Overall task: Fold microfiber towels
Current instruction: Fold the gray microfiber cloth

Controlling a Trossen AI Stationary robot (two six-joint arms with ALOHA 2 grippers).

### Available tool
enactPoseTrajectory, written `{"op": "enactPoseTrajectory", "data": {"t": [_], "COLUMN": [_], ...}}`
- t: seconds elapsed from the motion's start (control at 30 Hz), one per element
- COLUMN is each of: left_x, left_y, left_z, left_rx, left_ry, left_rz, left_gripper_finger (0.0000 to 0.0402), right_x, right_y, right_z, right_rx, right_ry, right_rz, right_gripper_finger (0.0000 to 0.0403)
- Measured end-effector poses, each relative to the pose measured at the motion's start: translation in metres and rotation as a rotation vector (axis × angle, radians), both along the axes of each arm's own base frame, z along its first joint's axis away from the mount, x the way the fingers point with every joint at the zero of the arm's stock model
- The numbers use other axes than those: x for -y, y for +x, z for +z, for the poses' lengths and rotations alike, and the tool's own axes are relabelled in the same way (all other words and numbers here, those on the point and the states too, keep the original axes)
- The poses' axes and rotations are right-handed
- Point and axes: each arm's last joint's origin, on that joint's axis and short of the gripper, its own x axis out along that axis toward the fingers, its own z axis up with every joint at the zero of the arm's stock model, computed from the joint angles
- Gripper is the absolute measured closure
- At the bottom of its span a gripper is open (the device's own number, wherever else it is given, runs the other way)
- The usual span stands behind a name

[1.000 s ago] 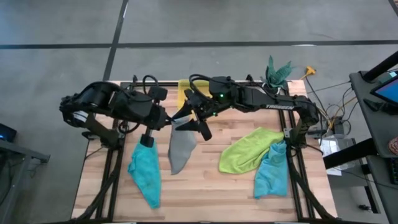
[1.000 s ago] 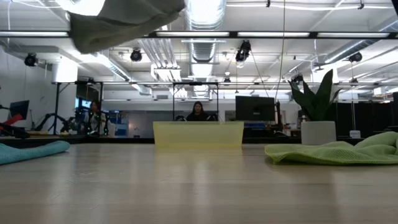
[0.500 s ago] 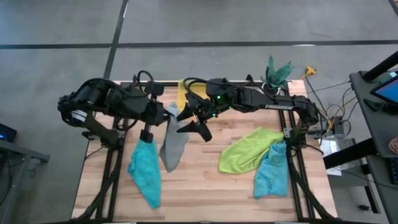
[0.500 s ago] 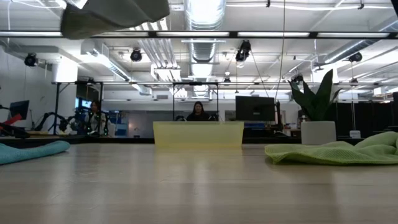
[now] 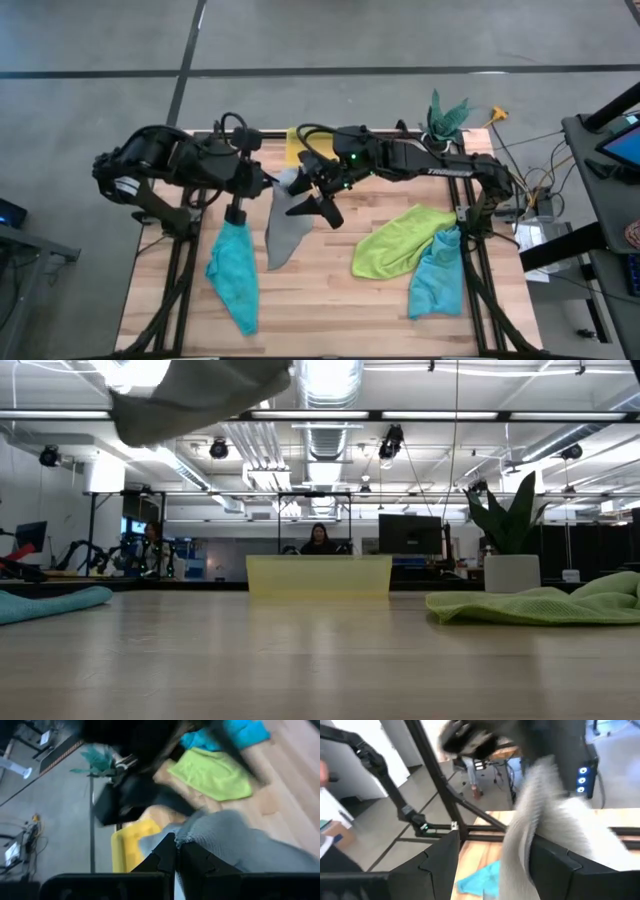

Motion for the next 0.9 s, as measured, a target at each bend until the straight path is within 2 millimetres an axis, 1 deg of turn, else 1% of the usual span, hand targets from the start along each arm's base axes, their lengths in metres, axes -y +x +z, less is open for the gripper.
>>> {"op": "enactPoseTrajectory", "data": {"t": [0.1, 0.23, 0.53, 0.77, 0.9], "left_x": [-0.002, -0.004, -0.005, -0.006, -0.008], "left_y": [0.0, -0.003, -0.005, -0.011, -0.016], "left_z": [0.0, 0.002, 0.004, 0.007, 0.005], "left_rx": [0.0, 0.012, 0.033, 0.043, 0.016], "left_ry": [0.001, 0.0, 0.012, 0.01, 0.026], "left_rz": [0.011, 0.017, 0.042, 0.051, 0.063], "left_gripper_finger": [0.0402, 0.0402, 0.0402, 0.0402, 0.0402], "right_x": [-0.004, -0.003, -0.005, -0.008, -0.008], "right_y": [0.0, -0.001, 0.007, 0.007, 0.006], "right_z": [-0.001, -0.005, -0.028, -0.029, -0.031], "right_rx": [-0.016, -0.042, -0.168, -0.176, -0.202], "right_ry": [0.001, 0.0, 0.0, 0.002, 0.004], "right_rz": [0.011, 0.009, 0.006, 0.011, 0.013], "right_gripper_finger": [0.0194, 0.0194, 0.0194, 0.0194, 0.0198]}}
